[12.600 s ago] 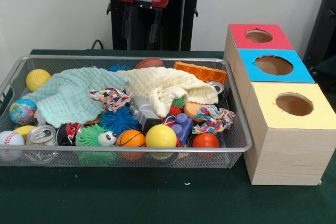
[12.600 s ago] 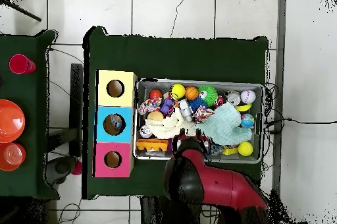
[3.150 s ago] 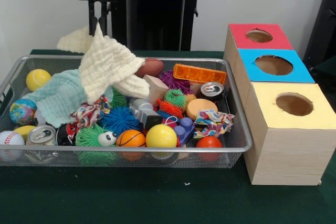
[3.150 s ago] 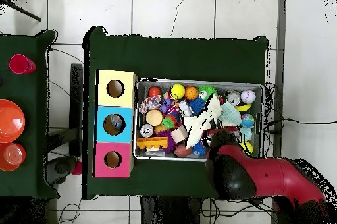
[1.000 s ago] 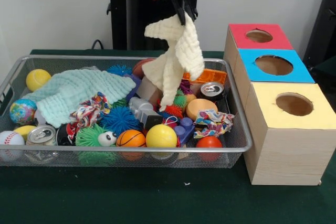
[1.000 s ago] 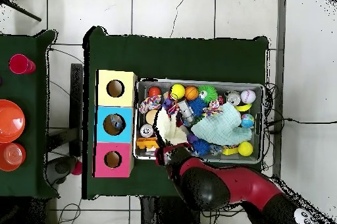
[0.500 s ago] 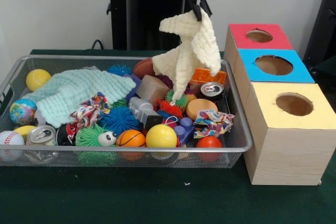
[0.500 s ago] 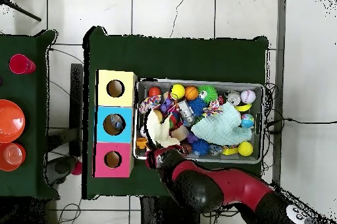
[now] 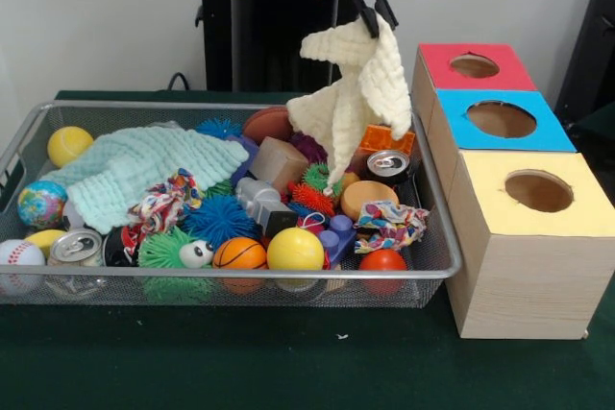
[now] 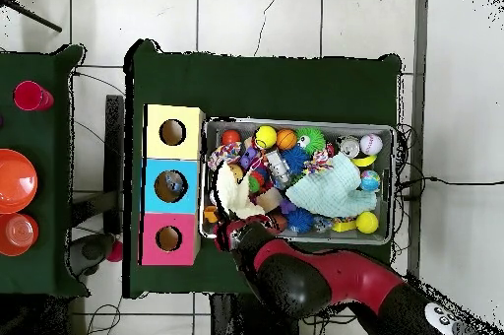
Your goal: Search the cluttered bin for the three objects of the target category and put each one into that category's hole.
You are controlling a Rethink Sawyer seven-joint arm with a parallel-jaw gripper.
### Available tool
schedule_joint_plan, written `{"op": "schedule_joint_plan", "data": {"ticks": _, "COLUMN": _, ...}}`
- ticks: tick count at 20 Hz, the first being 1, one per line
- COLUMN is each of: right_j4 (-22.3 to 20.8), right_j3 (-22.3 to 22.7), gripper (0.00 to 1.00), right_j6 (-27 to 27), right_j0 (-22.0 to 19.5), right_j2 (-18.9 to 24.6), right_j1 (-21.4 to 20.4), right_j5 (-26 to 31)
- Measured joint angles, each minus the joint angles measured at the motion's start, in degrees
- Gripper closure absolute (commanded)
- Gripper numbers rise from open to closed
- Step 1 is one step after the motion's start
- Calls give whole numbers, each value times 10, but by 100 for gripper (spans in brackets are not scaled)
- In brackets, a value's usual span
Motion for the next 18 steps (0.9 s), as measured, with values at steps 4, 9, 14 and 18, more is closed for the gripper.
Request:
{"op": "schedule_joint_plan", "data": {"ticks": 4, "right_j4": 0, "right_j3": 0, "gripper": 100, "right_j6": 0, "right_j0": 6, "right_j2": -4, "right_j1": -11, "right_j5": 0}}
{"op": "schedule_joint_plan", "data": {"ticks": 9, "right_j4": -7, "right_j3": 0, "gripper": 100, "right_j6": 0, "right_j0": 20, "right_j2": -21, "right_j1": -31, "right_j5": 0}}
{"op": "schedule_joint_plan", "data": {"ticks": 14, "right_j4": -8, "right_j3": 0, "gripper": 0, "right_j6": 0, "right_j0": 30, "right_j2": -33, "right_j1": -49, "right_j5": -1}}
{"op": "schedule_joint_plan", "data": {"ticks": 18, "right_j4": -8, "right_j3": 0, "gripper": 0, "right_j6": 0, "right_j0": 37, "right_j2": -43, "right_j1": -60, "right_j5": -6}}
